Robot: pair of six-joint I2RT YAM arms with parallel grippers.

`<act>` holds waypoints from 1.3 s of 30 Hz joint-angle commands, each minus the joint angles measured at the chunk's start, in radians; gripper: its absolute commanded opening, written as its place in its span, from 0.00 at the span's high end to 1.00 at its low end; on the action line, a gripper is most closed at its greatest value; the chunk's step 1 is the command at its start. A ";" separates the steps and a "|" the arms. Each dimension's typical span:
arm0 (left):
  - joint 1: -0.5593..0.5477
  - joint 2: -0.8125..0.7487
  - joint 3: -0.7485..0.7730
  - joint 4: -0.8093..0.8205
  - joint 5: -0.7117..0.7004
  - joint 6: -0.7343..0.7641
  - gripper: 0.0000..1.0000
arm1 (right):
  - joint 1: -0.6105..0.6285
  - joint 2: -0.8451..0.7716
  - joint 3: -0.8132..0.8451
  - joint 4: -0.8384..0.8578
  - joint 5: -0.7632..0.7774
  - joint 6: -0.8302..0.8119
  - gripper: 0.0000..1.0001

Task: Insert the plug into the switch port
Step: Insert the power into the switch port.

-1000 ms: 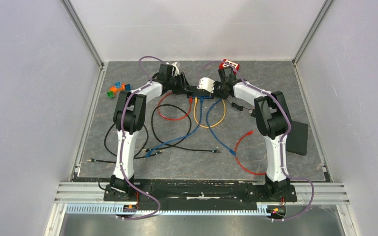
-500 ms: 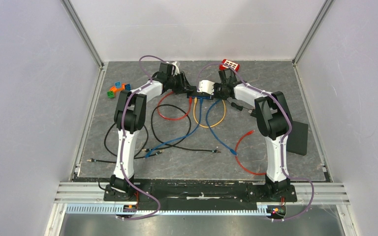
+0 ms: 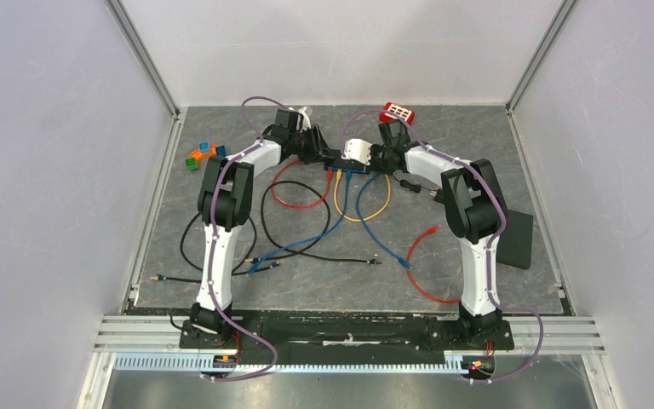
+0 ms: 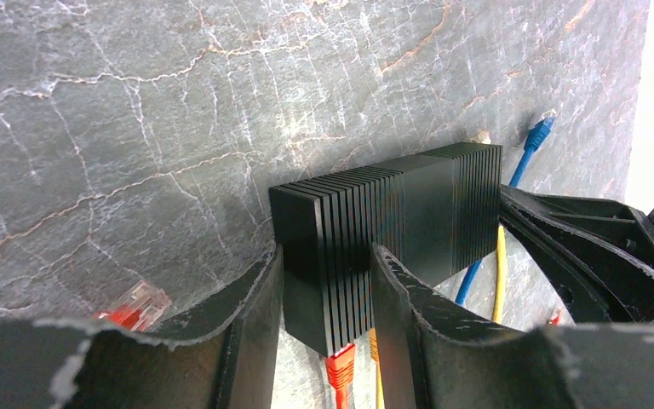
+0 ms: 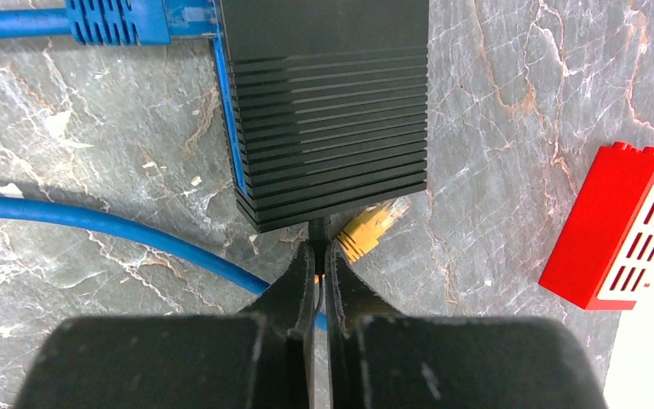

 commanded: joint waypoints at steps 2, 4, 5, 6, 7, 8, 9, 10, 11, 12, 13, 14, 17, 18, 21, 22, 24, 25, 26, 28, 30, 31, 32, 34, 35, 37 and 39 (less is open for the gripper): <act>-0.101 0.014 0.009 0.096 0.153 -0.044 0.54 | 0.066 -0.040 0.013 0.092 -0.108 0.029 1.00; -0.117 0.014 0.013 0.099 0.154 -0.046 0.55 | 0.073 -0.043 0.011 0.116 -0.121 0.034 1.00; -0.123 0.014 0.012 0.104 0.159 -0.050 0.54 | 0.076 -0.045 0.010 0.132 -0.126 0.040 1.00; -0.127 0.014 0.010 0.115 0.165 -0.062 0.55 | 0.080 -0.045 0.008 0.142 -0.131 0.042 1.00; -0.129 0.013 0.007 0.117 0.172 -0.072 0.55 | 0.084 -0.046 0.006 0.155 -0.133 0.043 1.00; -0.133 0.010 0.000 0.130 0.180 -0.080 0.55 | 0.086 -0.049 0.004 0.168 -0.135 0.049 1.00; -0.139 0.005 -0.008 0.148 0.181 -0.080 0.55 | 0.088 -0.050 0.001 0.183 -0.142 0.052 1.00; -0.142 0.000 -0.014 0.149 0.181 -0.073 0.55 | 0.088 -0.048 0.000 0.192 -0.154 0.048 1.00; -0.147 -0.006 -0.022 0.149 0.181 -0.061 0.55 | 0.088 -0.048 -0.001 0.192 -0.177 0.030 1.00; -0.152 -0.012 -0.027 0.149 0.183 -0.046 0.55 | 0.089 -0.051 -0.011 0.192 -0.201 -0.007 1.00; -0.152 -0.015 -0.030 0.150 0.184 -0.033 0.56 | 0.090 -0.053 -0.022 0.199 -0.211 -0.031 1.00; -0.154 -0.018 -0.032 0.150 0.192 -0.026 0.55 | 0.090 -0.058 -0.033 0.202 -0.219 -0.057 1.00; -0.155 -0.014 -0.033 0.159 0.223 -0.015 0.56 | 0.093 -0.070 -0.058 0.234 -0.252 -0.094 1.00; -0.158 -0.012 -0.034 0.164 0.230 -0.014 0.56 | 0.094 -0.074 -0.064 0.241 -0.272 -0.103 1.00; -0.169 0.000 -0.025 0.164 0.232 -0.019 0.56 | 0.106 -0.084 -0.084 0.274 -0.294 -0.112 1.00; -0.172 0.005 -0.020 0.162 0.232 -0.020 0.56 | 0.114 -0.085 -0.083 0.301 -0.292 -0.116 1.00; -0.174 0.001 -0.018 0.157 0.218 -0.021 0.56 | 0.117 -0.090 -0.084 0.307 -0.277 -0.115 1.00; -0.171 -0.007 -0.020 0.150 0.199 -0.014 0.56 | 0.115 -0.095 -0.092 0.311 -0.249 -0.120 1.00; -0.166 -0.015 -0.020 0.140 0.180 -0.005 0.56 | 0.112 -0.100 -0.103 0.311 -0.215 -0.134 1.00; -0.155 -0.032 -0.014 0.127 0.133 0.018 0.56 | 0.094 -0.113 -0.130 0.307 -0.143 -0.165 1.00; -0.146 -0.046 -0.005 0.082 0.092 0.043 0.56 | 0.065 -0.127 -0.137 0.307 -0.115 -0.179 1.00; -0.144 -0.050 -0.001 0.075 0.072 0.057 0.55 | 0.053 -0.132 -0.132 0.309 -0.117 -0.179 1.00; -0.143 -0.052 0.007 0.073 0.061 0.067 0.55 | 0.041 -0.135 -0.125 0.314 -0.127 -0.176 1.00; -0.144 -0.041 0.031 0.071 0.052 0.079 0.55 | 0.024 -0.127 -0.115 0.344 -0.131 -0.149 1.00; -0.143 -0.033 0.050 0.070 0.049 0.080 0.54 | 0.018 -0.116 -0.102 0.349 -0.122 -0.141 1.00; -0.142 -0.022 0.076 0.061 0.036 0.079 0.53 | 0.005 -0.097 -0.077 0.347 -0.101 -0.122 1.00; -0.142 -0.024 0.084 0.060 0.012 0.085 0.51 | -0.012 -0.082 -0.060 0.346 -0.094 -0.097 1.00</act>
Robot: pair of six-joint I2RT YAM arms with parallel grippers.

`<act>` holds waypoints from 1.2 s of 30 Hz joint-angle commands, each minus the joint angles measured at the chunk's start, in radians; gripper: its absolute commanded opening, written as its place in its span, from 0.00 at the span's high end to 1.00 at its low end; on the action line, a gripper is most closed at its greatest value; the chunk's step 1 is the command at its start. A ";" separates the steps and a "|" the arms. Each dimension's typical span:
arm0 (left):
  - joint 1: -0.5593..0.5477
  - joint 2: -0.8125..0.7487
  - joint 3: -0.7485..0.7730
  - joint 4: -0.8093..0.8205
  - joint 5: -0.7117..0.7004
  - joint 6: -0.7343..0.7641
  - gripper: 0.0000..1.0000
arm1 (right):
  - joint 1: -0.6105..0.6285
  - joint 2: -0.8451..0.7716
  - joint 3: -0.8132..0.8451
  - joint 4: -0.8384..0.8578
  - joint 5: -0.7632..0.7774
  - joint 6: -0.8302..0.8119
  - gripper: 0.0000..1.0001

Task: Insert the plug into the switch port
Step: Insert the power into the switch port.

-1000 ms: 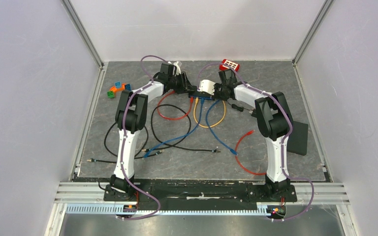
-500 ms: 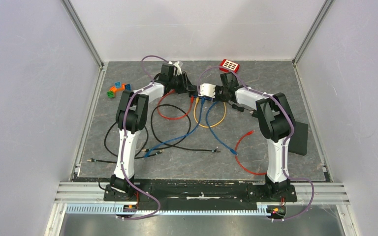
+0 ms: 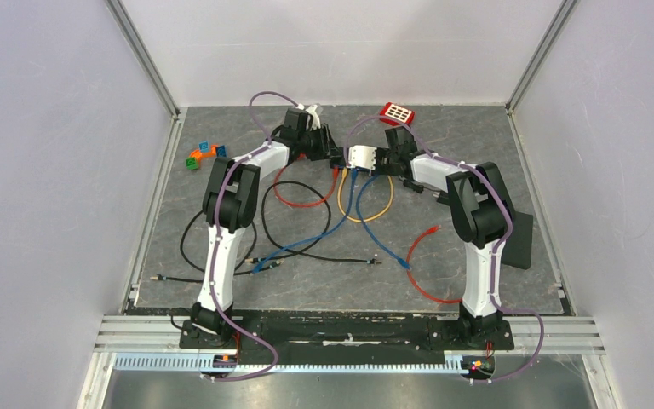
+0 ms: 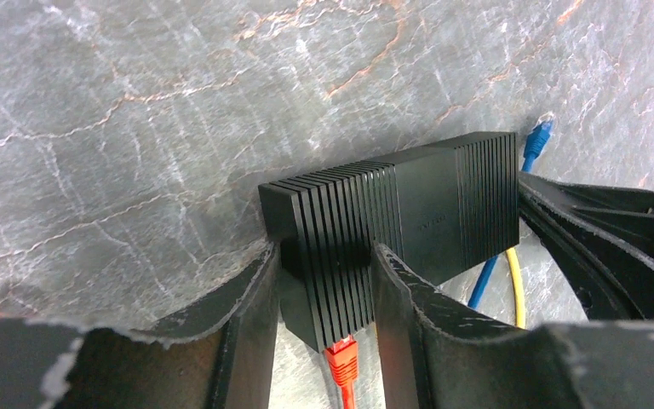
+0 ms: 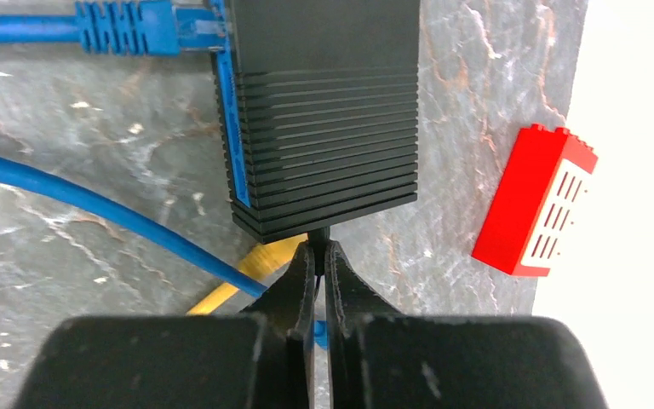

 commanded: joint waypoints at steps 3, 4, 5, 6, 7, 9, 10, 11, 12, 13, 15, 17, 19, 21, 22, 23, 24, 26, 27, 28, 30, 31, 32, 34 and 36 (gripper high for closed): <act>-0.076 -0.027 0.081 -0.004 0.059 0.035 0.50 | -0.018 0.009 0.109 0.166 -0.106 0.062 1.00; -0.072 -0.025 0.093 -0.017 0.059 0.042 0.49 | -0.026 0.016 0.114 0.166 -0.106 0.068 1.00; -0.068 -0.025 0.098 -0.026 0.055 0.045 0.49 | -0.035 0.024 0.122 0.166 -0.103 0.077 1.00; -0.063 -0.029 0.099 -0.029 0.052 0.046 0.49 | -0.040 0.035 0.135 0.164 -0.097 0.084 1.00; -0.058 -0.033 0.098 -0.029 0.048 0.044 0.49 | -0.046 0.045 0.148 0.156 -0.092 0.085 1.00; -0.049 -0.046 0.094 -0.030 0.042 0.043 0.48 | -0.057 0.068 0.173 0.140 -0.080 0.090 1.00; -0.046 -0.055 0.089 -0.030 0.035 0.044 0.48 | -0.063 0.077 0.185 0.129 -0.074 0.091 1.00; -0.043 -0.064 0.082 -0.028 0.027 0.047 0.47 | -0.070 0.086 0.195 0.122 -0.070 0.095 1.00; -0.040 -0.077 0.074 -0.023 0.017 0.050 0.47 | -0.075 0.098 0.206 0.113 -0.060 0.099 1.00; -0.038 -0.088 0.068 -0.021 0.009 0.053 0.47 | -0.082 0.106 0.213 0.109 -0.055 0.106 1.00; -0.032 -0.109 0.061 -0.032 -0.003 0.058 0.46 | -0.096 0.121 0.230 0.108 -0.050 0.129 1.00; -0.025 -0.126 0.060 -0.064 -0.025 0.061 0.46 | -0.104 0.148 0.256 0.108 -0.028 0.149 1.00; -0.018 -0.146 0.046 -0.087 -0.035 0.065 0.45 | -0.110 0.178 0.296 0.103 -0.006 0.149 1.00; -0.009 -0.171 0.021 -0.094 -0.031 0.072 0.44 | -0.119 0.197 0.317 0.062 -0.005 0.130 1.00; -0.005 -0.183 0.007 -0.101 -0.025 0.082 0.44 | -0.125 0.201 0.316 0.060 0.004 0.120 1.00; -0.003 -0.194 -0.001 -0.114 -0.023 0.093 0.44 | -0.136 0.203 0.317 0.059 0.010 0.123 1.00; 0.001 -0.207 -0.010 -0.133 -0.031 0.109 0.44 | -0.147 0.206 0.318 0.058 0.008 0.133 1.00; 0.005 -0.236 -0.038 -0.159 -0.059 0.139 0.44 | -0.163 0.202 0.319 0.059 -0.001 0.158 1.00; 0.008 -0.255 -0.056 -0.167 -0.073 0.149 0.44 | -0.168 0.201 0.317 0.058 0.004 0.164 1.00; 0.011 -0.269 -0.075 -0.171 -0.082 0.154 0.44 | -0.170 0.202 0.317 0.059 0.016 0.173 1.00; 0.015 -0.310 -0.108 -0.190 -0.098 0.161 0.44 | -0.175 0.211 0.320 0.060 0.055 0.202 1.00; 0.017 -0.329 -0.120 -0.206 -0.113 0.165 0.44 | -0.181 0.218 0.328 0.059 0.077 0.225 1.00; 0.018 -0.349 -0.127 -0.233 -0.123 0.176 0.44 | -0.189 0.226 0.333 0.058 0.095 0.243 1.00; 0.018 -0.396 -0.151 -0.279 -0.153 0.195 0.44 | -0.204 0.226 0.325 0.054 0.120 0.266 1.00; 0.017 -0.448 -0.191 -0.322 -0.208 0.202 0.44 | -0.214 0.211 0.305 0.057 0.120 0.281 0.98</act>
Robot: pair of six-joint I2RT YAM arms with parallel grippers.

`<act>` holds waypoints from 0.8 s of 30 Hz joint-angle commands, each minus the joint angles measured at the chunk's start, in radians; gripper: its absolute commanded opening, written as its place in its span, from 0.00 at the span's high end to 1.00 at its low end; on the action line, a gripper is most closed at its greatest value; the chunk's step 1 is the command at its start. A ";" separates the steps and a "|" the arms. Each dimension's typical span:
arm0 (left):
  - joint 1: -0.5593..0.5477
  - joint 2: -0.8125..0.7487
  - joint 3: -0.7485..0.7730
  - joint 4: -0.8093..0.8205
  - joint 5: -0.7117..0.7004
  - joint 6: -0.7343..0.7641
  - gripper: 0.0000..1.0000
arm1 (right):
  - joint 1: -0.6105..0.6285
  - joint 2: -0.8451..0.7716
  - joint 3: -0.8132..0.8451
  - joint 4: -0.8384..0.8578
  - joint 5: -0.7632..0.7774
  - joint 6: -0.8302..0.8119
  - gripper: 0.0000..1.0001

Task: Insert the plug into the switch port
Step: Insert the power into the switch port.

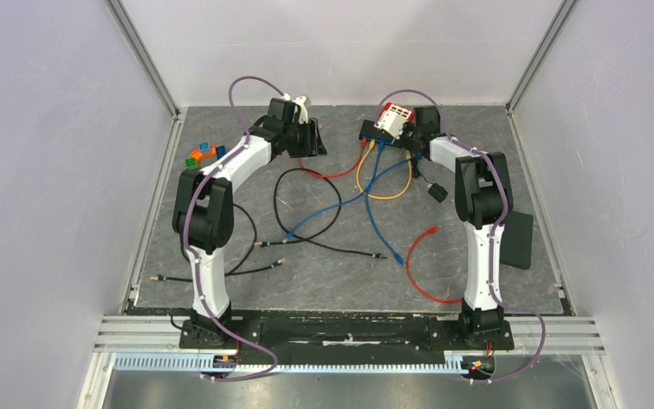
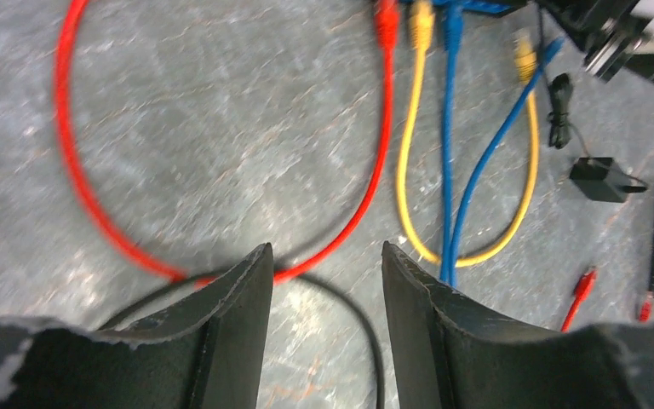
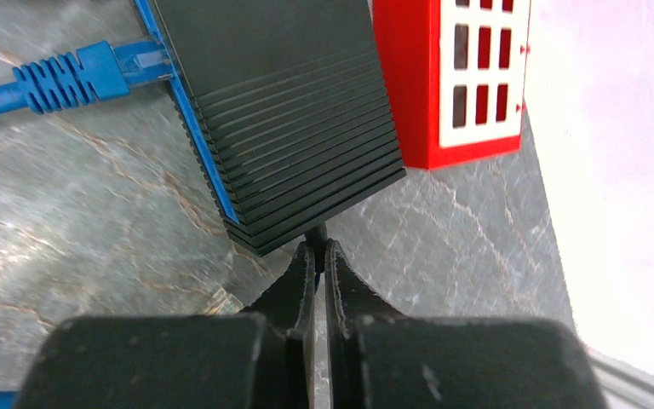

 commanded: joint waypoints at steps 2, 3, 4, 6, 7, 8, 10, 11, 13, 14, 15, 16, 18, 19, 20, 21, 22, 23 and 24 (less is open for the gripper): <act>0.001 -0.191 -0.095 -0.141 -0.153 0.080 0.44 | -0.029 -0.036 -0.007 0.032 0.047 0.093 0.87; 0.001 -0.220 -0.126 -0.155 -0.175 0.082 0.44 | -0.029 -0.057 -0.017 0.031 0.027 0.114 0.81; 0.001 -0.247 -0.153 -0.172 -0.191 0.082 0.44 | -0.029 -0.076 -0.022 0.020 0.005 0.137 0.73; 0.001 -0.296 -0.219 -0.204 -0.198 0.085 0.44 | -0.029 -0.120 -0.020 -0.037 -0.064 0.210 0.57; 0.002 -0.320 -0.242 -0.226 -0.201 0.082 0.44 | -0.028 -0.136 -0.017 -0.064 -0.096 0.240 0.53; 0.004 -0.343 -0.267 -0.248 -0.198 0.079 0.44 | -0.029 -0.165 -0.024 -0.088 -0.119 0.277 0.52; 0.013 -0.410 -0.327 -0.262 -0.168 0.070 0.44 | -0.028 -0.228 -0.073 -0.091 -0.178 0.329 0.48; 0.019 -0.443 -0.355 -0.263 -0.159 0.063 0.44 | -0.028 -0.262 -0.104 -0.091 -0.220 0.347 0.46; 0.031 -0.513 -0.418 -0.256 -0.162 0.048 0.44 | -0.023 -0.327 -0.163 -0.090 -0.274 0.396 0.44; 0.036 -0.550 -0.447 -0.247 -0.165 0.037 0.44 | -0.019 -0.358 -0.189 -0.087 -0.293 0.414 0.44; 0.041 -0.581 -0.481 -0.233 -0.163 0.024 0.44 | -0.008 -0.396 -0.222 -0.078 -0.300 0.438 0.46; 0.046 -0.614 -0.509 -0.218 -0.150 0.011 0.44 | 0.002 -0.424 -0.254 -0.066 -0.302 0.467 0.48; 0.053 -0.669 -0.573 -0.195 -0.137 -0.030 0.44 | 0.033 -0.491 -0.321 -0.051 -0.313 0.527 0.49; 0.054 -0.701 -0.599 -0.186 -0.131 -0.049 0.44 | 0.051 -0.517 -0.357 -0.047 -0.304 0.549 0.49; 0.054 -0.730 -0.634 -0.170 -0.113 -0.072 0.44 | 0.075 -0.549 -0.402 -0.043 -0.299 0.575 0.49; 0.054 -0.767 -0.668 -0.146 -0.102 -0.097 0.44 | 0.101 -0.579 -0.443 -0.034 -0.307 0.589 0.48; 0.054 -0.799 -0.710 -0.123 -0.108 -0.124 0.44 | 0.132 -0.617 -0.502 -0.015 -0.323 0.602 0.47; 0.057 -0.838 -0.750 -0.105 -0.130 -0.160 0.44 | 0.161 -0.657 -0.554 0.005 -0.333 0.614 0.47; 0.056 -0.874 -0.785 -0.079 -0.150 -0.194 0.44 | 0.197 -0.683 -0.611 0.029 -0.314 0.636 0.47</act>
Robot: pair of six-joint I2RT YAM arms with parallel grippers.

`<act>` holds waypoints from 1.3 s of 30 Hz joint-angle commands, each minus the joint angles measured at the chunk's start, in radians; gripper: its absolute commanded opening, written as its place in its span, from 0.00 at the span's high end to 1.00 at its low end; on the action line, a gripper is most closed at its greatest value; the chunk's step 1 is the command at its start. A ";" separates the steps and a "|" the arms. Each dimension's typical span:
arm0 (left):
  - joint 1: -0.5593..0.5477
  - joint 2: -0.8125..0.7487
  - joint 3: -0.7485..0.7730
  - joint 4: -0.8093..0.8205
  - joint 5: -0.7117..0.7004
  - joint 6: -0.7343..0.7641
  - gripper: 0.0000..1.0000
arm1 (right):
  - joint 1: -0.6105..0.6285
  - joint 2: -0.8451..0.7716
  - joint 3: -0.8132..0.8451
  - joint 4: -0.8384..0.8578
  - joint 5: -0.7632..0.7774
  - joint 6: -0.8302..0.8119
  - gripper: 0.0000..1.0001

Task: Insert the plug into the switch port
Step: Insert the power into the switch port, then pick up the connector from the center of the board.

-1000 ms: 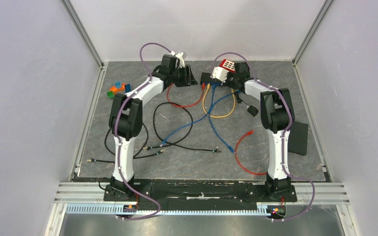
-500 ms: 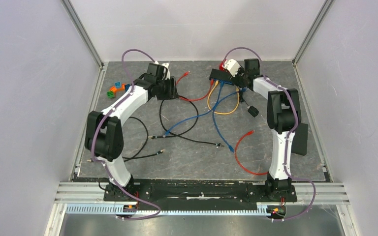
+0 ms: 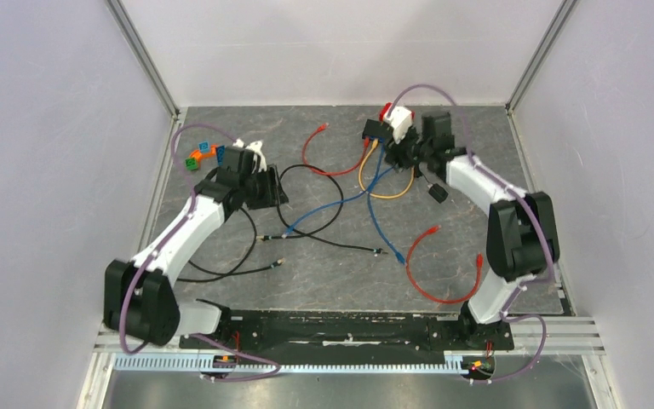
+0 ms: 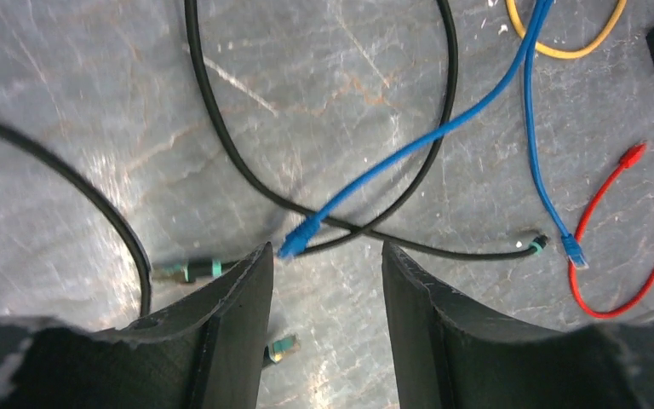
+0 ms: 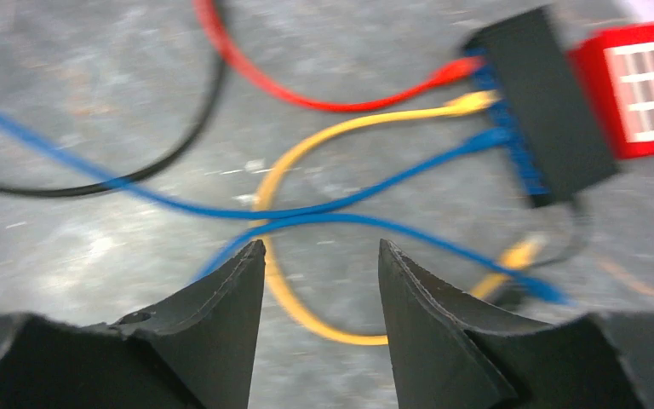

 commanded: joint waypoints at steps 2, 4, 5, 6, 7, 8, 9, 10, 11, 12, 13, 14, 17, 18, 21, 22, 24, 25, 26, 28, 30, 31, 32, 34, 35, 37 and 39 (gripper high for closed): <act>0.003 -0.180 -0.177 0.152 0.034 -0.169 0.43 | 0.172 -0.167 -0.249 0.095 0.001 0.183 0.47; 0.003 -0.215 -0.222 0.200 0.171 -0.119 0.43 | 0.214 -0.212 -0.326 0.169 -0.003 0.256 0.47; 0.001 -0.222 -0.229 0.194 0.192 -0.111 0.43 | 0.236 -0.229 -0.368 0.203 -0.011 0.292 0.47; 0.002 -0.224 -0.234 0.179 0.201 -0.105 0.43 | 0.257 -0.251 -0.401 0.233 -0.027 0.310 0.46; 0.001 -0.222 -0.236 0.173 0.218 -0.097 0.42 | 0.283 -0.270 -0.444 0.269 -0.047 0.313 0.45; -0.001 -0.219 -0.243 0.175 0.241 -0.091 0.42 | 0.308 -0.297 -0.487 0.302 -0.048 0.309 0.44; -0.004 -0.209 -0.247 0.175 0.259 -0.086 0.41 | 0.328 -0.322 -0.522 0.337 -0.042 0.297 0.42; -0.010 -0.195 -0.248 0.175 0.266 -0.081 0.41 | 0.344 -0.336 -0.557 0.363 -0.040 0.281 0.41; -0.014 -0.179 -0.249 0.171 0.261 -0.076 0.41 | 0.352 -0.345 -0.579 0.376 -0.037 0.265 0.40; -0.019 -0.160 -0.250 0.171 0.258 -0.074 0.41 | 0.358 -0.346 -0.594 0.379 -0.038 0.257 0.40; -0.024 -0.141 -0.251 0.175 0.257 -0.069 0.41 | 0.360 -0.342 -0.598 0.372 -0.045 0.246 0.39; -0.031 -0.118 -0.247 0.179 0.256 -0.065 0.41 | 0.361 -0.335 -0.600 0.358 -0.064 0.234 0.38; -0.054 -0.040 -0.229 0.183 0.235 -0.052 0.41 | 0.373 -0.315 -0.607 0.324 -0.074 0.194 0.37; -0.058 -0.013 -0.224 0.191 0.247 -0.049 0.41 | 0.376 -0.306 -0.610 0.315 -0.078 0.184 0.37; -0.065 0.072 -0.206 0.206 0.261 -0.048 0.41 | 0.388 -0.290 -0.619 0.292 -0.110 0.167 0.38; -0.066 0.095 -0.198 0.207 0.259 -0.046 0.41 | 0.394 -0.283 -0.628 0.296 -0.117 0.168 0.38; -0.065 0.125 -0.180 0.207 0.251 -0.043 0.42 | 0.415 -0.274 -0.645 0.305 -0.125 0.168 0.39; -0.068 0.136 -0.171 0.209 0.239 -0.043 0.42 | 0.425 -0.269 -0.654 0.310 -0.123 0.168 0.40; -0.068 0.149 -0.161 0.211 0.229 -0.043 0.43 | 0.432 -0.264 -0.663 0.317 -0.114 0.170 0.41; -0.068 0.177 -0.128 0.209 0.214 -0.038 0.44 | 0.445 -0.253 -0.678 0.337 -0.106 0.180 0.44; -0.068 0.207 -0.099 0.201 0.200 -0.035 0.45 | 0.466 -0.251 -0.679 0.340 -0.077 0.180 0.50; -0.068 0.223 -0.082 0.198 0.191 -0.035 0.46 | 0.483 -0.256 -0.678 0.335 -0.050 0.172 0.54; -0.068 0.237 -0.066 0.195 0.181 -0.036 0.46 | 0.495 -0.265 -0.677 0.333 -0.033 0.166 0.58; -0.068 0.256 -0.040 0.194 0.152 -0.039 0.47 | 0.514 -0.281 -0.675 0.333 -0.017 0.171 0.68; -0.067 0.268 -0.024 0.195 0.142 -0.040 0.47 | 0.518 -0.287 -0.672 0.332 -0.012 0.178 0.75; -0.068 0.294 0.008 0.194 0.131 -0.040 0.47 | 0.527 -0.305 -0.670 0.332 0.005 0.195 0.86; -0.068 0.327 0.034 0.194 0.144 -0.042 0.48 | 0.536 -0.321 -0.671 0.328 0.042 0.212 0.96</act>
